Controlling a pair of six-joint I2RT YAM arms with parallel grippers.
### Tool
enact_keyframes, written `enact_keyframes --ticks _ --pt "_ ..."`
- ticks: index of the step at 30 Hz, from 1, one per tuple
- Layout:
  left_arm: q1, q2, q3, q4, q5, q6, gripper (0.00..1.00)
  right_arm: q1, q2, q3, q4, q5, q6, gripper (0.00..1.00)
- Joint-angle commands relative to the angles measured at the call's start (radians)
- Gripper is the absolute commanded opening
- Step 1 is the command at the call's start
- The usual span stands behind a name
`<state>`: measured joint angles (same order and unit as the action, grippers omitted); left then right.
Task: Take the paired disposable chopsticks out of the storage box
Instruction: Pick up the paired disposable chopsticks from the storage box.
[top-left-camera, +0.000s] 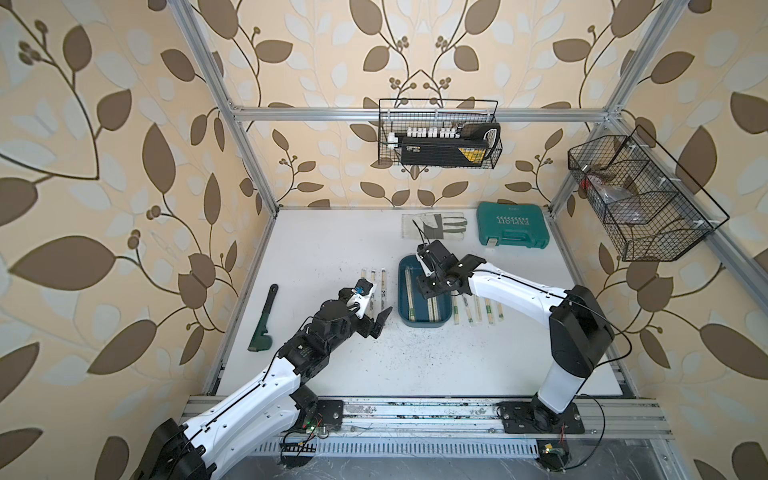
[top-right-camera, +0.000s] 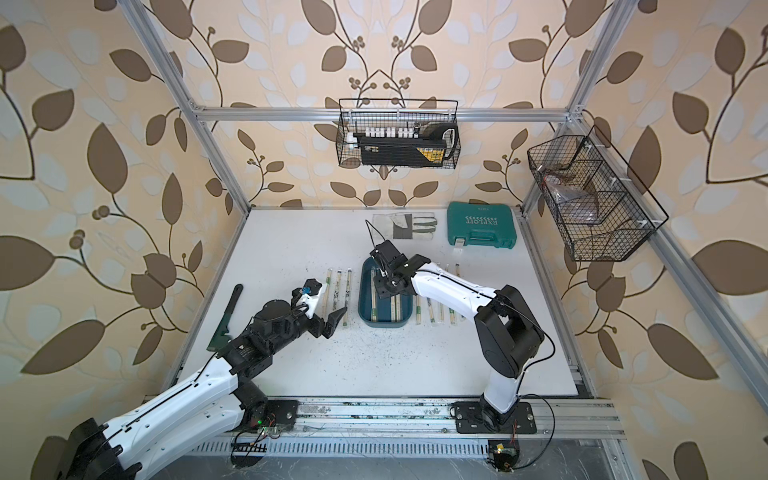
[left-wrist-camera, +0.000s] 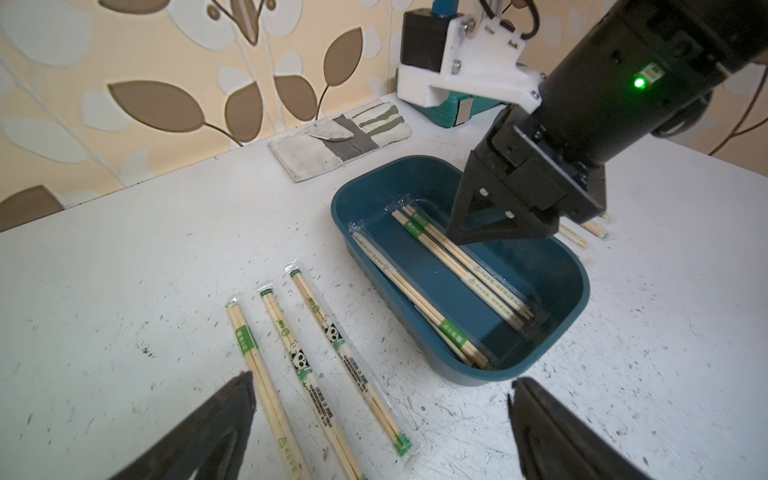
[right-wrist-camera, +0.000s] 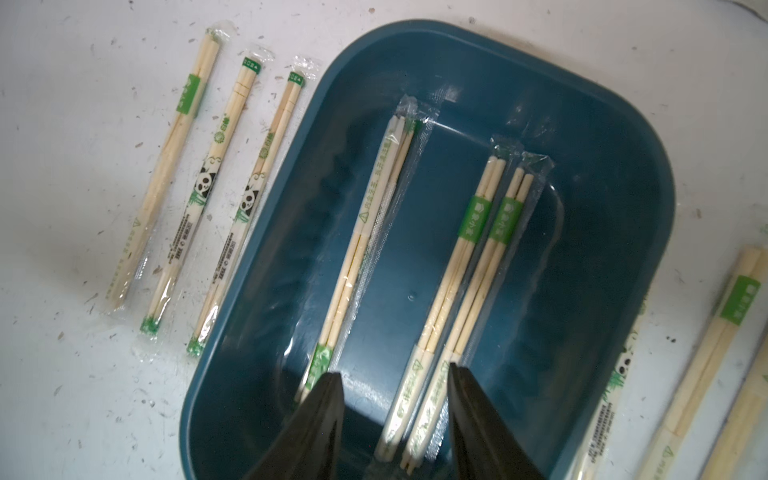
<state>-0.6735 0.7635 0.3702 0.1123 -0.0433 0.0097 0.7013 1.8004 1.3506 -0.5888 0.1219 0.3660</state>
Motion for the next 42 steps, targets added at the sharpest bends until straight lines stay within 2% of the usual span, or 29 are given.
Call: enact_keyframes --ticks 1,8,15,23,34,38,40,42 --pt "-0.011 -0.005 0.054 -0.014 -0.016 -0.002 0.99 0.003 0.086 0.084 -0.110 0.045 0.077 0.43" --pt "-0.017 0.033 0.079 -0.034 -0.010 -0.007 0.99 0.003 0.233 0.233 -0.218 0.090 0.143 0.43" --pt "-0.018 0.017 0.070 -0.021 0.005 -0.016 0.99 0.003 0.329 0.288 -0.229 0.120 0.155 0.43" --pt "-0.020 0.016 0.076 -0.035 0.005 -0.018 0.99 -0.012 0.368 0.287 -0.211 0.123 0.164 0.43" --pt "-0.020 0.015 0.076 -0.036 0.006 -0.016 0.99 -0.025 0.418 0.301 -0.192 0.076 0.168 0.43" --pt "-0.020 0.020 0.076 -0.036 0.002 -0.015 0.99 -0.026 0.423 0.296 -0.154 0.024 0.161 0.42" --pt "-0.020 0.025 0.079 -0.036 0.004 -0.016 0.99 -0.026 0.429 0.301 -0.144 -0.007 0.157 0.41" --pt "-0.020 0.029 0.082 -0.039 0.005 -0.016 0.99 -0.026 0.434 0.312 -0.153 -0.009 0.160 0.33"
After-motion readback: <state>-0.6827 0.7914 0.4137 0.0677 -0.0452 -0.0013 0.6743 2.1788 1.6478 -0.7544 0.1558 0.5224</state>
